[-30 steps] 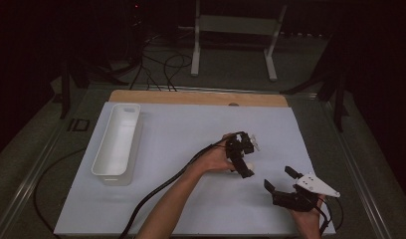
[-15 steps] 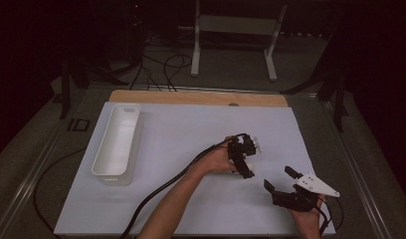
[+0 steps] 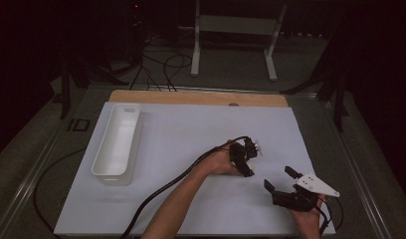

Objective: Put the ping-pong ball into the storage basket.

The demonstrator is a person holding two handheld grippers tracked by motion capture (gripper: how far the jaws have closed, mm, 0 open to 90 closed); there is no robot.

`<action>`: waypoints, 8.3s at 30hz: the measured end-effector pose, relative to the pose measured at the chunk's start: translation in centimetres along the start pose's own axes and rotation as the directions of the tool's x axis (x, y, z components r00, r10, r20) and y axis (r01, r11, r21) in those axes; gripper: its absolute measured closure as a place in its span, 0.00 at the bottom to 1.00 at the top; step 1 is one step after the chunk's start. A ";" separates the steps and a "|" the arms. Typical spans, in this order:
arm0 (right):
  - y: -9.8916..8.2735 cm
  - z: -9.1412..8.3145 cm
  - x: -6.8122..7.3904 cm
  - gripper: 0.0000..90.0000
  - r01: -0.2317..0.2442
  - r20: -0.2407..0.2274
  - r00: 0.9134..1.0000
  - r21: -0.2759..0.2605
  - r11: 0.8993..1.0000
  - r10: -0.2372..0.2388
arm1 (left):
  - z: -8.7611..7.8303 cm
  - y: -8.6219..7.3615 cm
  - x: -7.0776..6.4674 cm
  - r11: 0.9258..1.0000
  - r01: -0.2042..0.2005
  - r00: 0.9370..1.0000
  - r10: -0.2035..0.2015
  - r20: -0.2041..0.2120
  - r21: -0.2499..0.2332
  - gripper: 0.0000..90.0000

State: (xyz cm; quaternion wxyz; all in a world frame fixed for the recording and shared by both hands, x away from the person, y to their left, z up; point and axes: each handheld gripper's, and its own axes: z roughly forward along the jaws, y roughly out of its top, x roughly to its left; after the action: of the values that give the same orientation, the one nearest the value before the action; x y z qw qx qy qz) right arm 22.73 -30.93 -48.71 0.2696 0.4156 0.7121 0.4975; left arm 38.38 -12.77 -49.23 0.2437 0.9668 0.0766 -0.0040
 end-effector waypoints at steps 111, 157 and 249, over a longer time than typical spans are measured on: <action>-0.1 0.2 0.4 0.09 -0.003 -0.008 1.000 0.004 1.000 0.003 | -10.3 -2.8 1.9 0.986 0.166 0.958 -0.155 -0.240 0.028 0.57; -0.1 0.2 0.4 0.09 -0.007 -0.010 1.000 0.002 1.000 0.007 | -14.3 -5.2 3.1 0.973 0.231 0.933 -0.216 -0.288 0.020 0.57; -0.1 0.3 0.5 0.09 -0.004 -0.015 1.000 0.006 1.000 0.004 | -18.7 -10.4 4.3 0.944 0.329 0.901 -0.309 -0.306 0.017 0.57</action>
State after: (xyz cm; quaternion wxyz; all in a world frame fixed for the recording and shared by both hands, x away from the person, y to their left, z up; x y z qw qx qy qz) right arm 22.67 -30.34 -48.92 0.2620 0.4139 0.7148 0.4990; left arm 40.49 5.72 -37.83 0.1924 0.9383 0.2695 0.0999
